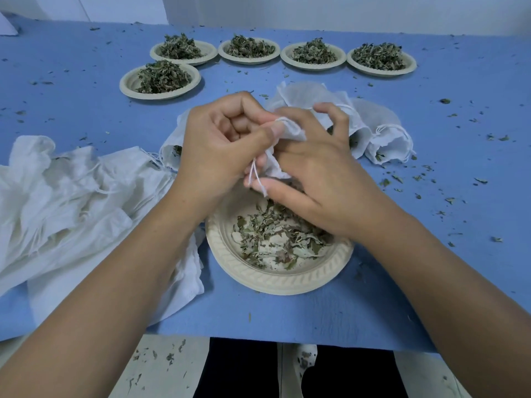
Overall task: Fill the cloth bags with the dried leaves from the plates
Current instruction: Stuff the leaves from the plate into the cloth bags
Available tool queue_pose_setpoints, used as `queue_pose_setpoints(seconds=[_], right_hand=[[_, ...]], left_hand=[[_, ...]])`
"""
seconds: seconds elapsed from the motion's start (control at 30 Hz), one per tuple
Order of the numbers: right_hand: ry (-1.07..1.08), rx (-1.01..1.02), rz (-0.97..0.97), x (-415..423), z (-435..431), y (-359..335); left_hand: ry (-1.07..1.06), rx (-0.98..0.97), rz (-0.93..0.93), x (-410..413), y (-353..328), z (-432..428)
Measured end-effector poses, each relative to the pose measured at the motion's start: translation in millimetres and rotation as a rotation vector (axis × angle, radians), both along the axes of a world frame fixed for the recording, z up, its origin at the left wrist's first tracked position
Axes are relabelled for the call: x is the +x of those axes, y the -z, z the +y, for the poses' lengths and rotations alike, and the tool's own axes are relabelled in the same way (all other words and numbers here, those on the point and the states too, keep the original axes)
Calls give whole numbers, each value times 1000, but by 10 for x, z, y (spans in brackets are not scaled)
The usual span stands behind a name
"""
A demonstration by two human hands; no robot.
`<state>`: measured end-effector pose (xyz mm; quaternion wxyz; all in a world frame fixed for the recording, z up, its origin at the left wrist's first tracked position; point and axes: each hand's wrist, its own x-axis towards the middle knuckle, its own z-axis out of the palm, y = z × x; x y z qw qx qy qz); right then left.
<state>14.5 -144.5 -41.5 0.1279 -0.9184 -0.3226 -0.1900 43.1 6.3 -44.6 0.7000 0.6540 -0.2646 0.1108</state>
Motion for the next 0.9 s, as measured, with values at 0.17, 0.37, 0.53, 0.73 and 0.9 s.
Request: queue_pose_setpoints(seconds=[0.17, 0.37, 0.53, 0.73, 0.9], right_hand=[[5, 776, 55, -5, -230, -82], [-7, 205, 630, 18, -129, 24], [-109, 315, 546, 79, -163, 0], [-167, 111, 480, 48, -46, 66], [-182, 246, 399, 50, -118, 7]], left_hand=[[-180, -117, 97, 83, -4, 45], [-299, -163, 76, 84, -12, 40], [-544, -195, -102, 96, -48, 98], [-618, -86, -387, 92, -18, 110], [-436, 177, -221, 99, 32, 55]])
